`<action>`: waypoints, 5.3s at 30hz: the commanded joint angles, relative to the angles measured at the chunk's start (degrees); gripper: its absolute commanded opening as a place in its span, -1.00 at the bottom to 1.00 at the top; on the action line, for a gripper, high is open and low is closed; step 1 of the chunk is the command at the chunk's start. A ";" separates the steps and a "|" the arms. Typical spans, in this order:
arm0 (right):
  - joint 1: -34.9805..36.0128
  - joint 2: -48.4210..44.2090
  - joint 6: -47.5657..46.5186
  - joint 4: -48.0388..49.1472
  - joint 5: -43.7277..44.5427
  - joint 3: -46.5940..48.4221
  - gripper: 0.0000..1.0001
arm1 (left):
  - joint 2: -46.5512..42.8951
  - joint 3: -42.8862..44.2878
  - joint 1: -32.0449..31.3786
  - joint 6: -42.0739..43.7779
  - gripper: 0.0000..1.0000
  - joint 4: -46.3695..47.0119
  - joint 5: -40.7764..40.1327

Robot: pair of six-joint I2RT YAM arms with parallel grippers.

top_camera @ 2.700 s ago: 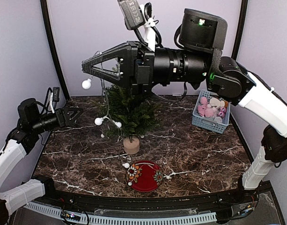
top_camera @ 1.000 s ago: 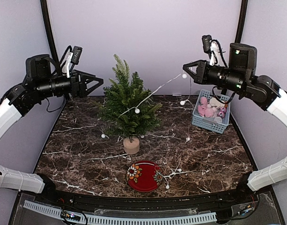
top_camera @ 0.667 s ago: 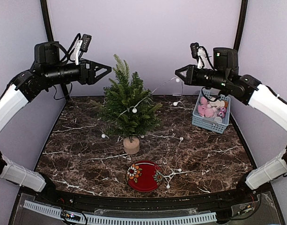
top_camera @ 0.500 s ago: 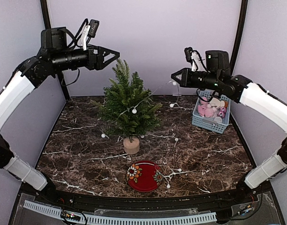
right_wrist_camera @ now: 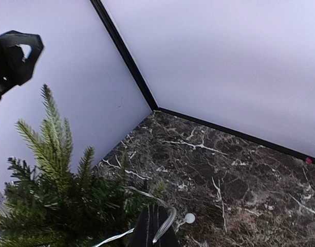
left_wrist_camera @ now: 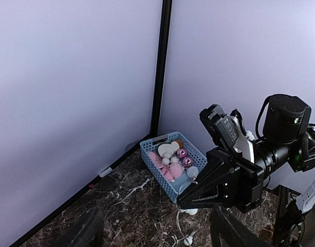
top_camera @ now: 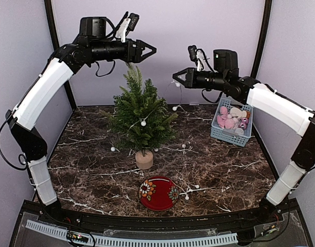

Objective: Decorate the small christmas tree

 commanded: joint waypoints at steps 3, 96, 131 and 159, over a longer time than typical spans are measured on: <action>-0.22 0.02 -1.76 10.83 -7.50 3.18 -1.00 | 2.99 3.15 -2.35 3.63 0.43 0.34 7.27; 13.60 3.31 13.55 22.79 10.38 -47.73 0.16 | 2.55 -1.59 -4.70 10.95 -1.00 -0.44 10.34; -1.01 6.64 -1.44 -23.40 21.59 37.95 -1.00 | -6.01 -1.87 -3.22 4.17 0.71 4.41 7.90; 2.32 8.81 5.21 3.98 -11.77 37.24 -1.00 | 6.65 -1.13 -2.24 1.92 -0.26 17.85 18.27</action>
